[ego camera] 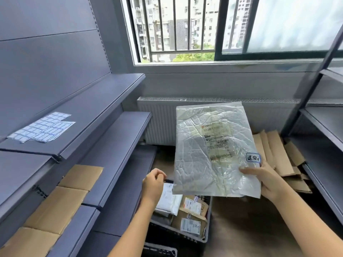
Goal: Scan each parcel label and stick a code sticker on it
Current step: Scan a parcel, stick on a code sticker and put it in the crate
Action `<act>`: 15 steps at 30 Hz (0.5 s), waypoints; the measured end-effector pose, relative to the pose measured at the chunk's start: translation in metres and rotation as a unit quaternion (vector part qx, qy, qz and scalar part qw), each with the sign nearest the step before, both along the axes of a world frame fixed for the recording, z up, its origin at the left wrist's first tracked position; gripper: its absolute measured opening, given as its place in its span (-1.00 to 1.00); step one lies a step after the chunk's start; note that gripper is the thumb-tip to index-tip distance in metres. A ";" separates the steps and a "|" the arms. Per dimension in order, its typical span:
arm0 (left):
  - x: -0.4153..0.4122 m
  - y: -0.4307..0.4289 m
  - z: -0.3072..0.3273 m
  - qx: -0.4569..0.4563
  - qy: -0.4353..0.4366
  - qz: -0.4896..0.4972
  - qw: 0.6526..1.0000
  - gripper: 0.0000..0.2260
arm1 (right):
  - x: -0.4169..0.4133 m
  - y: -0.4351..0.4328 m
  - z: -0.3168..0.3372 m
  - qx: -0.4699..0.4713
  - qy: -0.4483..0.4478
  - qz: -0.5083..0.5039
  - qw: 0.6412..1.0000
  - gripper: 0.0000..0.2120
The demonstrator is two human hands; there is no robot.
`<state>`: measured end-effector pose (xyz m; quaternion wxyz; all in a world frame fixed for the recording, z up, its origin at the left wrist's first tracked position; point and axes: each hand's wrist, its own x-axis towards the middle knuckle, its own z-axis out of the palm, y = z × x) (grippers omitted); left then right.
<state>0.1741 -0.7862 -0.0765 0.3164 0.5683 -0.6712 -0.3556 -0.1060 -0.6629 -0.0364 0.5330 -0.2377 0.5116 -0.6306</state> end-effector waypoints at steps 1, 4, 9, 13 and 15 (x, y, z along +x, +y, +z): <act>-0.005 -0.013 0.000 0.001 -0.001 -0.007 1.000 -0.79 | -0.002 -0.012 0.002 0.001 0.000 -0.002 1.000 -0.14; -0.023 -0.060 0.008 -0.004 0.001 -0.024 1.000 -0.78 | -0.011 -0.055 0.017 -0.009 0.011 0.008 1.000 -0.39; -0.043 -0.108 0.011 -0.002 -0.001 -0.027 1.000 -0.73 | -0.038 -0.108 0.013 -0.013 -0.010 0.015 1.000 -0.35; -0.054 -0.133 0.002 0.013 -0.008 -0.007 1.000 -0.73 | -0.058 -0.148 0.002 -0.019 -0.012 0.022 1.000 -0.23; -0.059 -0.147 -0.003 0.019 -0.011 0.015 1.000 -0.71 | -0.068 -0.172 -0.003 -0.024 -0.008 0.043 0.999 -0.26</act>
